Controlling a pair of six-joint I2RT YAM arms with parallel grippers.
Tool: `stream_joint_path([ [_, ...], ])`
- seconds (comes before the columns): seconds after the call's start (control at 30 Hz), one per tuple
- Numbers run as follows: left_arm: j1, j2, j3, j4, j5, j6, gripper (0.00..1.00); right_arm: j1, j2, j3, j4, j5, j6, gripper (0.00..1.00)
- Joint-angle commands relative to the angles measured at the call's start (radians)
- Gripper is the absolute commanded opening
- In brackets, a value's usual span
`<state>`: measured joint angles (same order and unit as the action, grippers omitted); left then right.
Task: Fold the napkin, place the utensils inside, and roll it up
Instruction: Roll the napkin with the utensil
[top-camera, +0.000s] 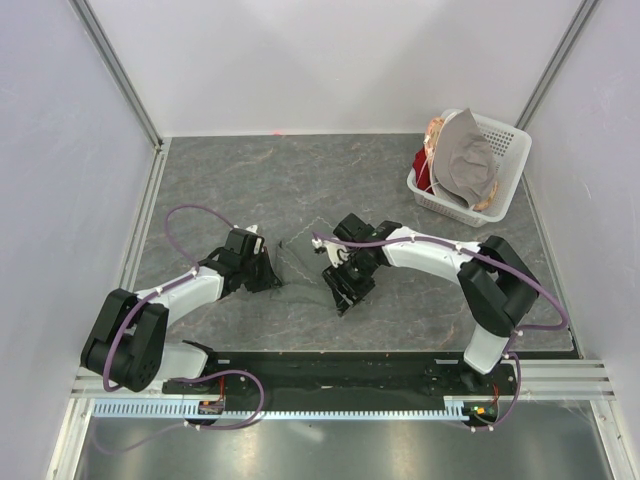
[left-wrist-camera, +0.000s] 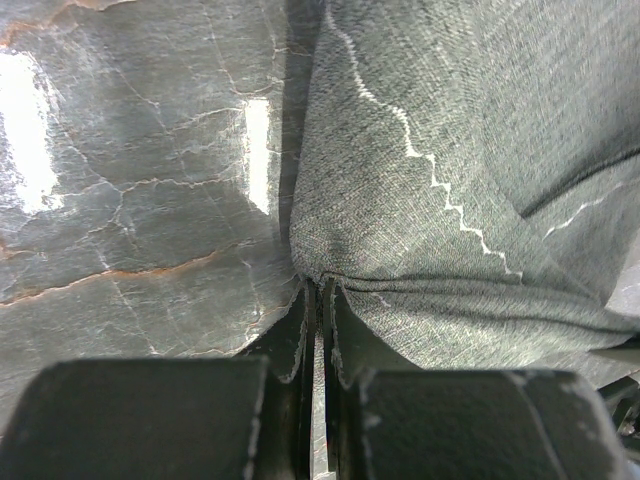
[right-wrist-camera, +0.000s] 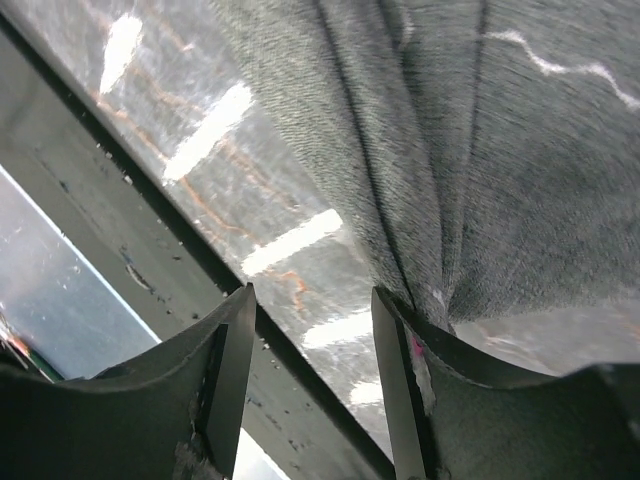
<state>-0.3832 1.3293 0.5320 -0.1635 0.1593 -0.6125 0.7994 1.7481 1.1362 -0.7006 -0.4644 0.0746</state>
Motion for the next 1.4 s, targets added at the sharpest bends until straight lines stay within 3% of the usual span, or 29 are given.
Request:
stream_joint_path([
  [0.0, 0.003, 0.025, -0.004, -0.061, -0.083, 0.056, 0.02, -0.038, 0.011, 0.04, -0.01, 0.029, -0.024, 0.58],
  [1.03, 0.001, 0.021, -0.009, -0.059, -0.079, 0.059, 0.02, -0.118, 0.076, 0.057, 0.056, 0.001, -0.065, 0.57],
  [1.23, 0.003, 0.022, -0.009, -0.062, -0.079, 0.056, 0.02, -0.103, -0.044, 0.1, 0.047, 0.07, -0.065, 0.58],
  [1.37, 0.003, 0.024, -0.007, -0.062, -0.079, 0.056, 0.02, 0.004, -0.145, 0.117, 0.079, 0.272, -0.139, 0.62],
])
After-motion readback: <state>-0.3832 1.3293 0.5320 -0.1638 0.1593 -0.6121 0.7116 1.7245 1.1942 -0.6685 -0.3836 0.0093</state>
